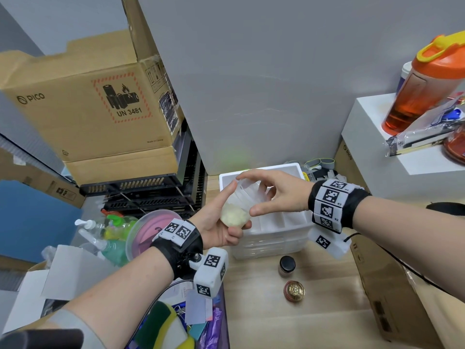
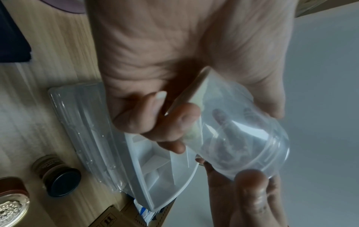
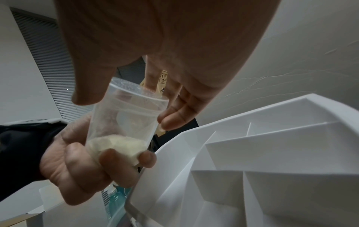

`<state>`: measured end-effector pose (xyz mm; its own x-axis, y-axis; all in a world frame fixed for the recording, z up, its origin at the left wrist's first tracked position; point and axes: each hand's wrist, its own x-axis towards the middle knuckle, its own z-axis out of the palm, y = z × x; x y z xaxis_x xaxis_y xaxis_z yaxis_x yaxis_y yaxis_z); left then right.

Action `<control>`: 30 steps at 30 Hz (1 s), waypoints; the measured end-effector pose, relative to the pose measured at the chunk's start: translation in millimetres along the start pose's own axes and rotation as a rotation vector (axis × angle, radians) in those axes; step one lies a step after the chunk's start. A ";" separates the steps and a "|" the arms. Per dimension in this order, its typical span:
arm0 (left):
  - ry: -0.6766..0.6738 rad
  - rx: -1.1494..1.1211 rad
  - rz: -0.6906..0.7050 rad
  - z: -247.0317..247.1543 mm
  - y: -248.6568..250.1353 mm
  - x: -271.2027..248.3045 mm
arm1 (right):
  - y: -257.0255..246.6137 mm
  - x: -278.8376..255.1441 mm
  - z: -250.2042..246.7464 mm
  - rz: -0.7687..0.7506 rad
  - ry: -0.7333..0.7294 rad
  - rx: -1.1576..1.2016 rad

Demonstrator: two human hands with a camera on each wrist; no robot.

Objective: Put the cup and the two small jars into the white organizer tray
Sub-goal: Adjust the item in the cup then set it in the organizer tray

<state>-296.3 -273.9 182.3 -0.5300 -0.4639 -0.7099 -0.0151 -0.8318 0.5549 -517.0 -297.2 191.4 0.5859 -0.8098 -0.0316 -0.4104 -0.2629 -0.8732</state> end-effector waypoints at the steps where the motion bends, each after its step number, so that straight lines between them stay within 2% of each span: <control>1: -0.003 0.009 -0.014 -0.2 0.3 0.1 | -0.2 0.1 -0.9 -0.002 -0.018 0.005; 9: -0.003 0.035 -0.064 -0.1 1.6 -1.9 | 0.8 2.4 -4.5 -0.010 -0.119 -0.004; 13: -0.035 -0.066 -0.033 4.2 3.3 -3.0 | -7.3 4.2 1.0 0.020 -0.130 -0.026; 18: -0.001 -0.090 -0.035 8.0 5.6 -1.3 | -10.0 6.3 12.0 -0.008 -0.056 -0.220; 21: -0.003 -0.101 -0.033 8.0 3.8 -2.6 | -12.9 4.2 16.7 -0.017 -0.002 -0.232; 30: -0.079 -0.115 -0.035 6.6 -2.2 -7.5 | -18.8 -2.9 23.1 -0.098 0.036 -0.214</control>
<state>-298.0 -266.6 189.3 -0.5957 -0.4128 -0.6890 0.0600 -0.8783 0.4743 -494.8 -277.7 196.7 0.6064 -0.7922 0.0694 -0.4938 -0.4435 -0.7480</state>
